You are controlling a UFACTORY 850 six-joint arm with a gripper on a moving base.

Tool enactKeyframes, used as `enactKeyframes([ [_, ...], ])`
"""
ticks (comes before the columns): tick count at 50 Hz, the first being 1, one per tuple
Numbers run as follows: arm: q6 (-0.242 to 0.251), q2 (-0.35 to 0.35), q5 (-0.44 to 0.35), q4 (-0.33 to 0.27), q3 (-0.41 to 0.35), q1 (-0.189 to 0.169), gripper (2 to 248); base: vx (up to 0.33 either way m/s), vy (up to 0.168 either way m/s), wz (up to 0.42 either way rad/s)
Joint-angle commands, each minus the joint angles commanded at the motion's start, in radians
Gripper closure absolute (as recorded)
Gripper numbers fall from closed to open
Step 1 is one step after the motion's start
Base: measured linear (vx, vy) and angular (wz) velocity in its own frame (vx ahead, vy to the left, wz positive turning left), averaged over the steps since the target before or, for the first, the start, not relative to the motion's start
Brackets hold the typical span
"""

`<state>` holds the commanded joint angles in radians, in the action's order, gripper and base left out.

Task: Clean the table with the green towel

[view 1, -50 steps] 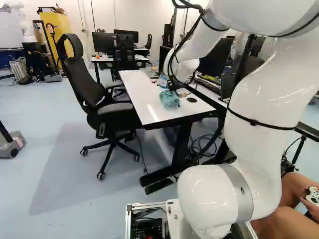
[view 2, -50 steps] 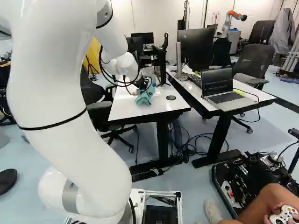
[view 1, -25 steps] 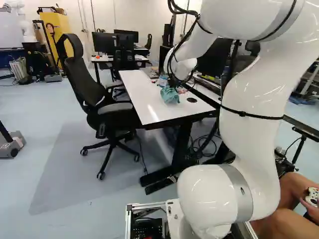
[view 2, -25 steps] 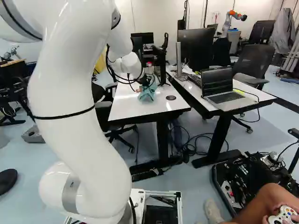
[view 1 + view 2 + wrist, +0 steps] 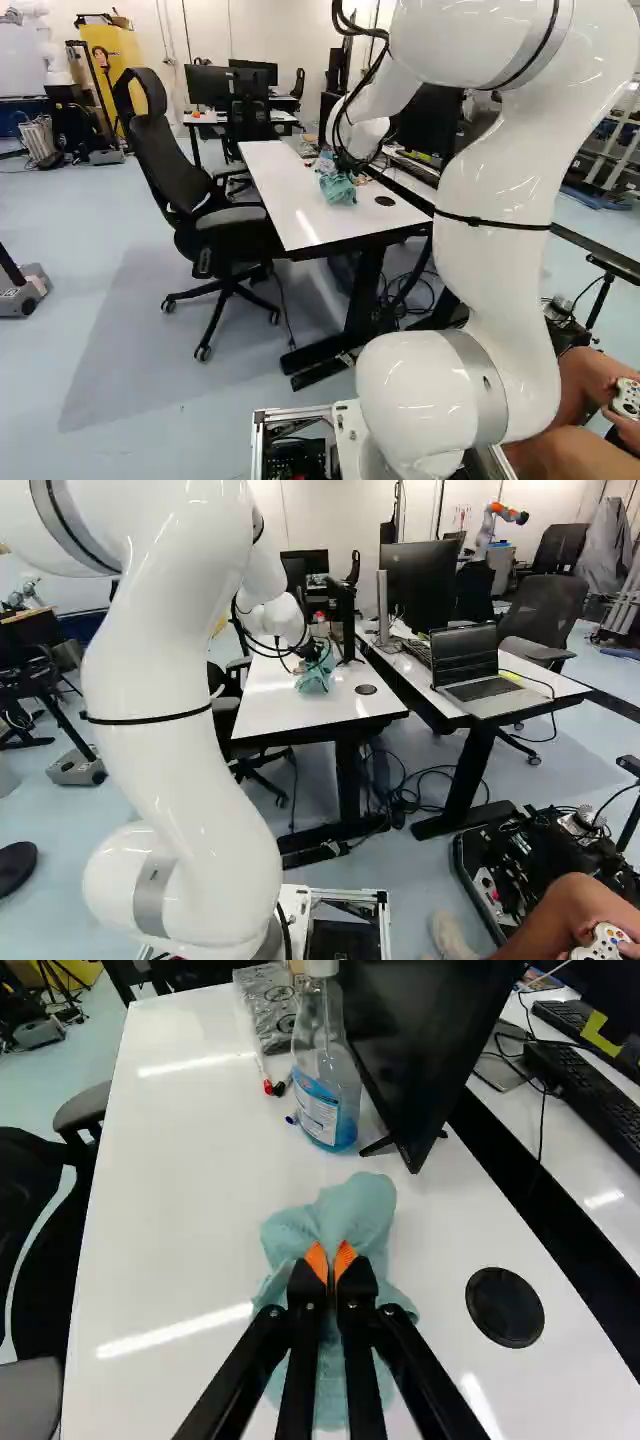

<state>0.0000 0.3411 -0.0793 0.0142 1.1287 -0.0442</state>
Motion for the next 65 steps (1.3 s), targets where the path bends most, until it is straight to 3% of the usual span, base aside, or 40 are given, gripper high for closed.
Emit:
enactKeyframes([
  [20, 0.0, 0.042, -0.046, 0.0, 0.004, 0.0, 222, 0.0, 0.0, 0.0],
  [52, 0.0, 0.115, -0.047, 0.0, 0.016, 0.0, 222, 0.0, 0.0, 0.0],
  [65, 0.0, 0.115, -0.047, 0.0, 0.016, 0.0, 222, 0.0, 0.0, 0.0],
])
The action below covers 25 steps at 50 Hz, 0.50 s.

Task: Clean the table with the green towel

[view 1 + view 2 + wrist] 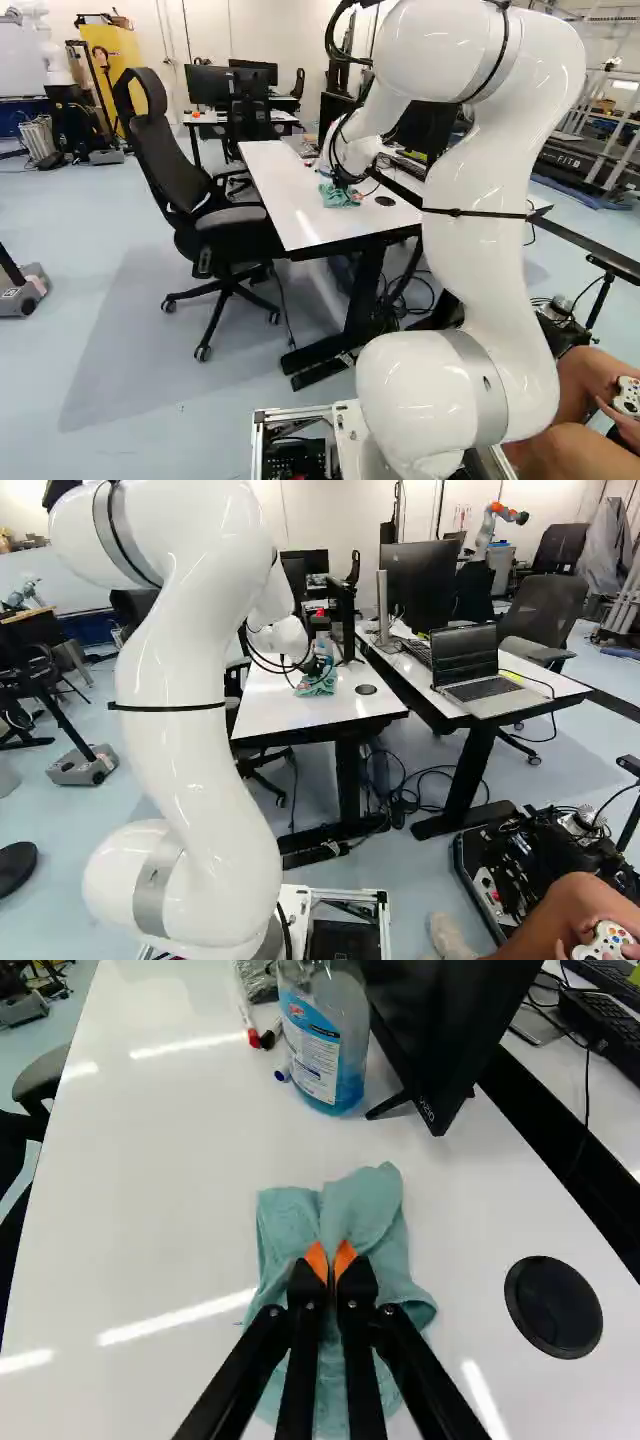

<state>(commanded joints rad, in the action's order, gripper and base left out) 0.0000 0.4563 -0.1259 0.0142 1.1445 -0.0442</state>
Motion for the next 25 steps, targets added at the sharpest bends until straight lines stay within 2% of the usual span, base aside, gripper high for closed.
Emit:
enactKeyframes([
  [25, 0.0, 0.0, 0.037, 0.0, 0.0, 0.0, 222, 0.0, 0.0, 0.0],
])
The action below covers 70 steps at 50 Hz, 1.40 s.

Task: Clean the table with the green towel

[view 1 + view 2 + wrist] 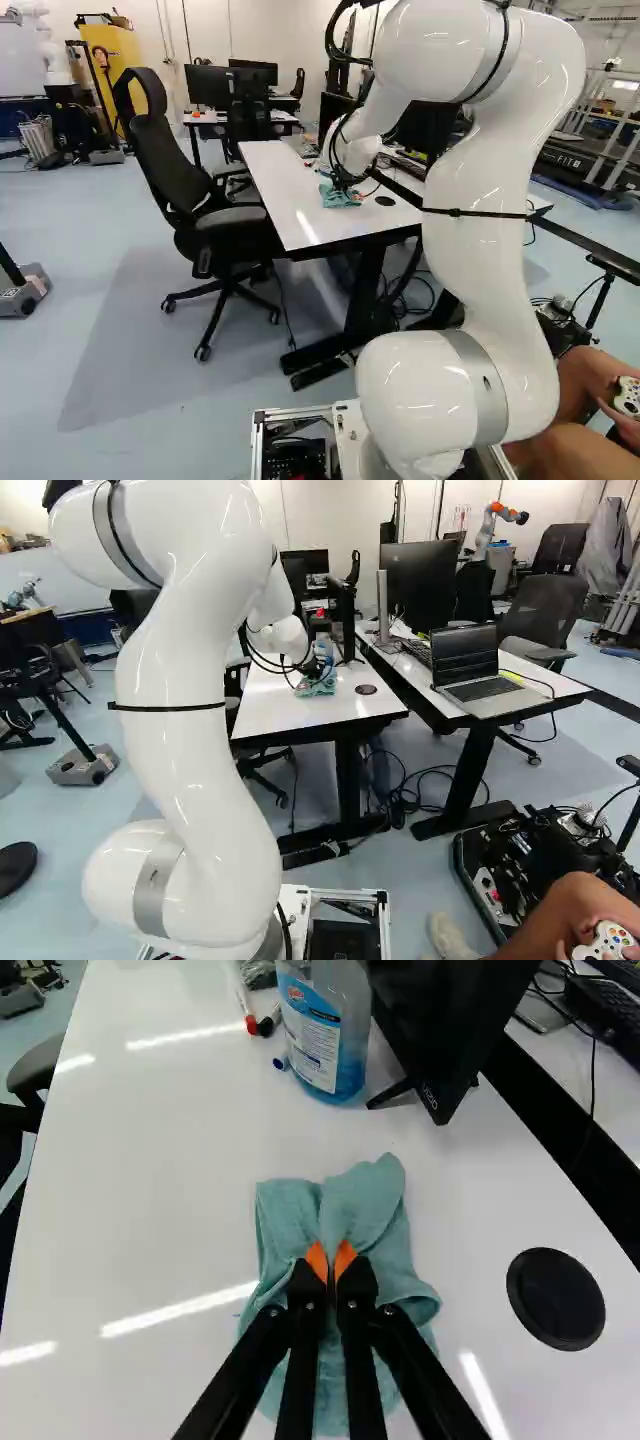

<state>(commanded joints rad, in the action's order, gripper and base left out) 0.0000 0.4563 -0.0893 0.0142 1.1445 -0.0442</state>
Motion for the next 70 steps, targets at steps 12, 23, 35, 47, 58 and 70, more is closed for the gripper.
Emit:
enactKeyframes([
  [12, 0.0, 0.0, 0.024, 0.0, 0.0, 0.0, 222, 0.0, 0.0, 0.0],
  [23, 0.0, 0.0, 0.04, 0.0, 0.0, 0.0, 222, 0.0, 0.0, 0.0],
  [35, 0.0, 0.0, 0.048, 0.0, 0.0, 0.0, 222, 0.0, 0.0, 0.0],
  [47, 0.0, 0.0, 0.054, 0.0, 0.0, 0.0, 222, 0.0, 0.0, 0.0],
  [58, 0.0, 0.0, 0.054, 0.0, 0.0, 0.0, 222, 0.0, 0.0, 0.0],
  [70, 0.0, 0.0, 0.054, 0.0, 0.0, 0.0, 222, 0.0, 0.0, 0.0],
])
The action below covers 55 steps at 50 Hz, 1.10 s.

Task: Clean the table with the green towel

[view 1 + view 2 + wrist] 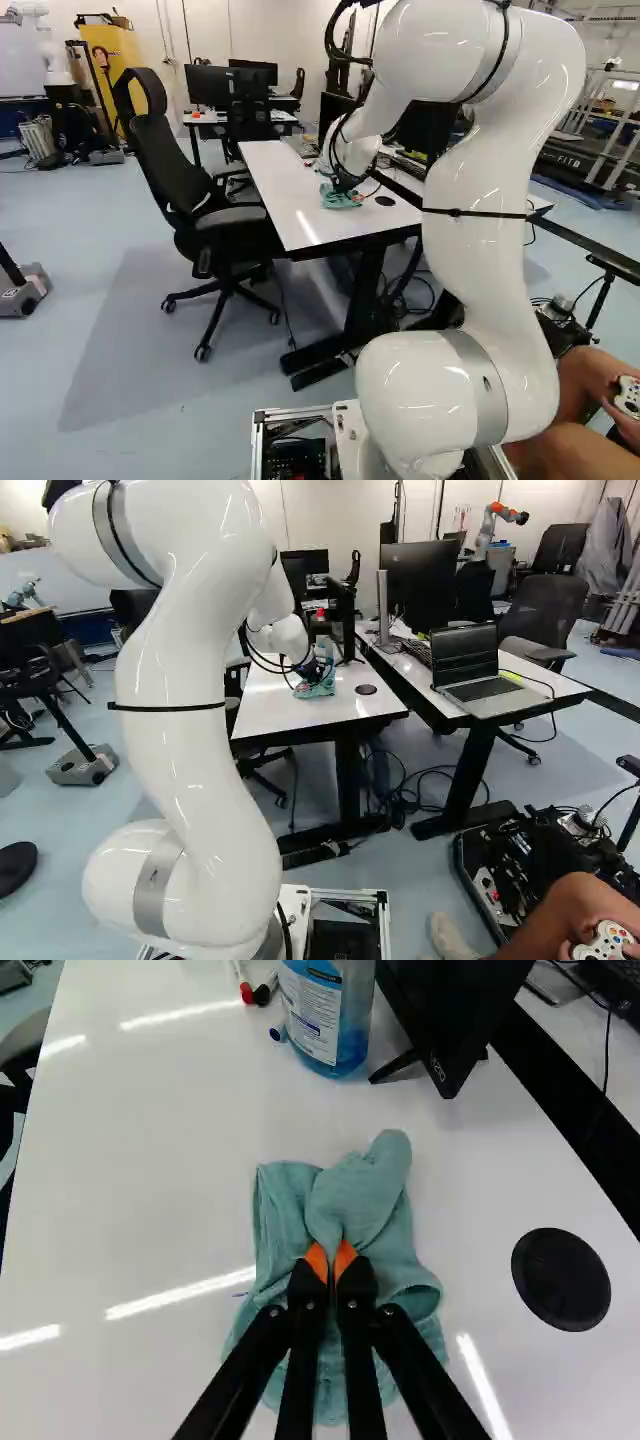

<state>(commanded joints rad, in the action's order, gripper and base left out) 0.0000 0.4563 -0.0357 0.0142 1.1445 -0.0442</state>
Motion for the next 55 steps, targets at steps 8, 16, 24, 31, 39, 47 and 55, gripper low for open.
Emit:
enactKeyframes([
  [8, 0.0, 0.008, 0.0, 0.0, 0.011, 0.002, 222, 0.0, 0.0, 0.0],
  [16, 0.0, 0.03, 0.0, 0.0, 0.04, 0.014, 222, 0.0, 0.0, 0.0],
  [24, 0.0, 0.053, 0.0, 0.0, 0.069, 0.032, 222, 0.0, 0.0, 0.0],
  [31, 0.0, 0.064, 0.0, 0.0, 0.084, 0.05, 222, 0.0, 0.0, 0.0],
  [39, 0.0, 0.067, 0.0, 0.0, 0.088, 0.071, 222, 0.0, 0.0, 0.0],
  [47, 0.0, 0.068, 0.0, 0.0, 0.09, 0.093, 222, 0.0, 0.0, 0.0],
  [55, 0.0, 0.067, 0.0, 0.0, 0.088, 0.114, 222, 0.0, 0.0, 0.0],
])
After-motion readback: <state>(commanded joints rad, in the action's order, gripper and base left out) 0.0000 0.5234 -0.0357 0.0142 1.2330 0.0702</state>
